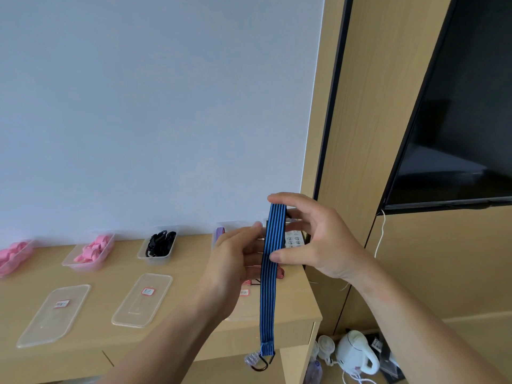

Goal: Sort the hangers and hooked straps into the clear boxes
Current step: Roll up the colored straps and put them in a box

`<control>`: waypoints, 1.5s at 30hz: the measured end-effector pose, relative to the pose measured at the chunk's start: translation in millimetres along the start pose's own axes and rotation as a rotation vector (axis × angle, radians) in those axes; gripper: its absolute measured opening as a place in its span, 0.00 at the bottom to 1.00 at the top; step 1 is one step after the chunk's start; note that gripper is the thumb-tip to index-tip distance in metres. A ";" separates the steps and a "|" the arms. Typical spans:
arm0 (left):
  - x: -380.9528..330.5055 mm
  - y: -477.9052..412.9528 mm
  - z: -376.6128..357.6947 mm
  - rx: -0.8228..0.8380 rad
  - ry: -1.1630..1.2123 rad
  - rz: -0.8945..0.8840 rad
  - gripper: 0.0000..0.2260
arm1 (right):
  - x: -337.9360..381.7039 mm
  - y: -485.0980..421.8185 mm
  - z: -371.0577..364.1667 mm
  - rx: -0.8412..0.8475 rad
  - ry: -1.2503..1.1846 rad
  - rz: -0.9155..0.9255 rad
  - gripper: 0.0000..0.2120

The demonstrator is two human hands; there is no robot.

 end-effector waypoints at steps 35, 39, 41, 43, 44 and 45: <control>2.9 -6.1 12.3 -0.098 -0.177 -0.023 0.07 | -12.5 -6.7 -1.9 0.077 -0.299 -0.166 0.31; -0.3 -5.2 10.4 -0.057 -0.078 0.029 0.13 | -9.5 -6.3 -2.2 0.009 -0.195 -0.094 0.35; -0.5 -2.8 8.5 -0.019 -0.031 0.061 0.15 | -10.2 -6.0 -4.1 -0.028 -0.150 -0.069 0.36; -1.1 -0.7 6.3 0.021 -0.016 0.067 0.17 | -10.9 -5.8 -5.9 -0.051 -0.095 -0.045 0.39; -2.0 0.3 5.4 0.040 -0.023 0.055 0.17 | -10.9 -5.8 -6.4 -0.044 -0.070 -0.029 0.40; -3.3 0.9 4.4 0.052 -0.034 0.043 0.16 | -10.9 -5.8 -6.6 -0.024 -0.052 -0.019 0.41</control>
Point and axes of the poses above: each hand's wrist, its own y-axis away from the middle knuckle, its own z-axis out of the back of the hand, x = y × z, the point moved 6 cm from there along -y, towards the middle knuckle, and after that the axes turned 11 degrees about -z, right-handed, at the moved point
